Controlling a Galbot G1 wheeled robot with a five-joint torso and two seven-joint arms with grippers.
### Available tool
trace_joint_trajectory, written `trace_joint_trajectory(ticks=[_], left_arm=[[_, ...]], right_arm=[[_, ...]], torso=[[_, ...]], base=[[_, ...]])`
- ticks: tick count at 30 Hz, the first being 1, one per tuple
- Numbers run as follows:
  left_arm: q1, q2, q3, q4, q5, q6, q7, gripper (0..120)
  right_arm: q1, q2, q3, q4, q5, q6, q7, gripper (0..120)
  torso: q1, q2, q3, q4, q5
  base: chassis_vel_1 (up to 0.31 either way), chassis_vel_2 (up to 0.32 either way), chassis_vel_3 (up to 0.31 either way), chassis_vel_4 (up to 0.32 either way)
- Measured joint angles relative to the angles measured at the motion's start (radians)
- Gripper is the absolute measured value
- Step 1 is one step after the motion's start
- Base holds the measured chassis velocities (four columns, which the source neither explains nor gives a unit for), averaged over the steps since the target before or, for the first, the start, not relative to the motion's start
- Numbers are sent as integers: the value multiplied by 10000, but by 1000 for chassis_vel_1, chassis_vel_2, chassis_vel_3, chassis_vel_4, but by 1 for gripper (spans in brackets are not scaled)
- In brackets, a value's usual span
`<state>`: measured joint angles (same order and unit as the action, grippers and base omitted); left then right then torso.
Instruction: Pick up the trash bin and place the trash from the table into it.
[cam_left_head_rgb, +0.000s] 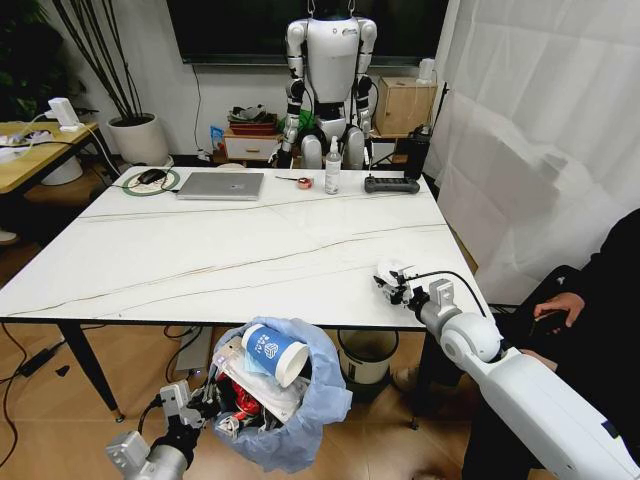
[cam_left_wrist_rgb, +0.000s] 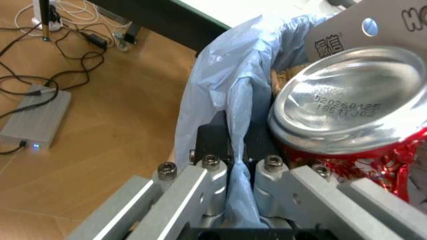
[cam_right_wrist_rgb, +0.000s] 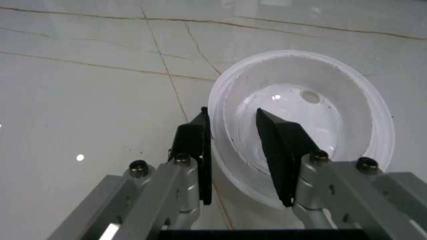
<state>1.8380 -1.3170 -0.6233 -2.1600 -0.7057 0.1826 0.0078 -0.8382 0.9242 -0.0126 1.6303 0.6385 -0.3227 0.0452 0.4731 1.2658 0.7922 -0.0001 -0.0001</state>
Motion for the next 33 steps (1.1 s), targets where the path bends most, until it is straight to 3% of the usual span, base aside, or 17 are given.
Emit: trace_joint_trajectory(ticks=[6,9,15,26,33], left_arm=[[-39,16,20,24,-21,-1,-7,0],[-39,18,33,35,-28,-1,-10,0],[-15,64,49,40,-109,0,-28,0],[61,157,-2,-32,-252,23,-64,0],[98,190,-77,-133,-463,47,-124,0]], right_arm=[[-130,-40,41,101,-10,24,-7,4],[-197,-47,84,157,55,87,-5,0],[-424,-79,252,965,1519,681,-194,0],[-940,-456,468,3917,4389,1653,-661,0],[-1569,-812,-358,6300,6188,1963,-1263,0]], torso=[[0,0,0,-2,0],[-1,0,0,-2,0],[1,-1,3,-1,5],[0,-1,2,-1,0],[0,0,0,-5,0]], base=[[0,0,0,0],[0,0,0,0],[0,0,0,0],[0,0,0,0],[0,0,0,0]])
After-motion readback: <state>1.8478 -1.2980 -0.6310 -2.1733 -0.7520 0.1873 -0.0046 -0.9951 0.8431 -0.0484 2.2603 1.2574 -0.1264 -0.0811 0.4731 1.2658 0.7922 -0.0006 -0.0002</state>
